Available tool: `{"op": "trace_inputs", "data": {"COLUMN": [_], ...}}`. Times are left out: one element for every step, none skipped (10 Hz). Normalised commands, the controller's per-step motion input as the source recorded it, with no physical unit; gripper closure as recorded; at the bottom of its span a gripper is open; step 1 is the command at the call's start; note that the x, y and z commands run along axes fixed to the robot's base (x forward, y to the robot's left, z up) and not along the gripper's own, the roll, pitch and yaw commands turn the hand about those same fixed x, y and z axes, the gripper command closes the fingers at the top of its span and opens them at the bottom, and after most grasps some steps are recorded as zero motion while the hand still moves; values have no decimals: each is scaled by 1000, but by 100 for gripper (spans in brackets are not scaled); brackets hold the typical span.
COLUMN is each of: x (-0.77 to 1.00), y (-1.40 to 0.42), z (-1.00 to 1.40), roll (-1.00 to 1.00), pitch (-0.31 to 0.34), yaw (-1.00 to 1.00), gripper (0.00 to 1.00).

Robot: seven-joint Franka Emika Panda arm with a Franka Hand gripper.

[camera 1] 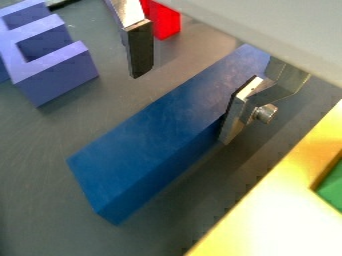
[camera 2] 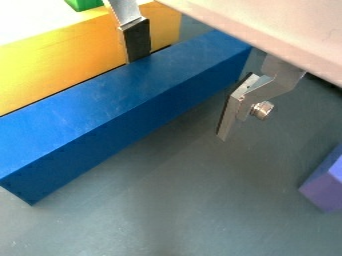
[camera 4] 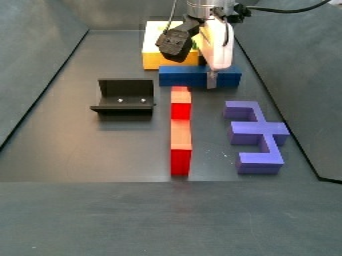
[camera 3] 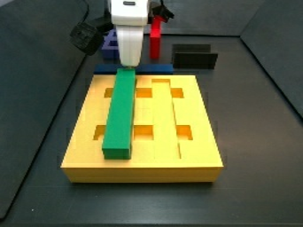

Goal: Pick up the blue object. Move up. Move to above the board. Insert the blue object.
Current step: Pick up the blue object.

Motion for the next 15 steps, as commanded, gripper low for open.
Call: {"op": "trace_inputs", "data": {"x": [17, 3, 0, 0, -17, 0, 0, 0, 0, 0, 0, 0, 0, 0, 0], "y": [0, 0, 0, 0, 0, 0, 0, 0, 0, 0, 0, 0, 0, 0, 0], "z": [-40, -31, -26, -29, -29, 0, 0, 0, 0, 0, 0, 0, 0, 0, 0], "roll": [-43, -37, 0, -21, 0, 0, 0, 0, 0, 0, 0, 0, 0, 0, 0], "pitch": [34, 24, 0, 0, -3, 0, 0, 0, 0, 0, 0, 0, 0, 0, 0], "yaw": [-263, -163, 0, 0, 0, 0, 0, 0, 0, 0, 0, 0, 0, 0, 0], "gripper": [0, 0, 0, 0, 0, 100, 100, 100, 100, 100, 100, 100, 100, 100, 100]}}
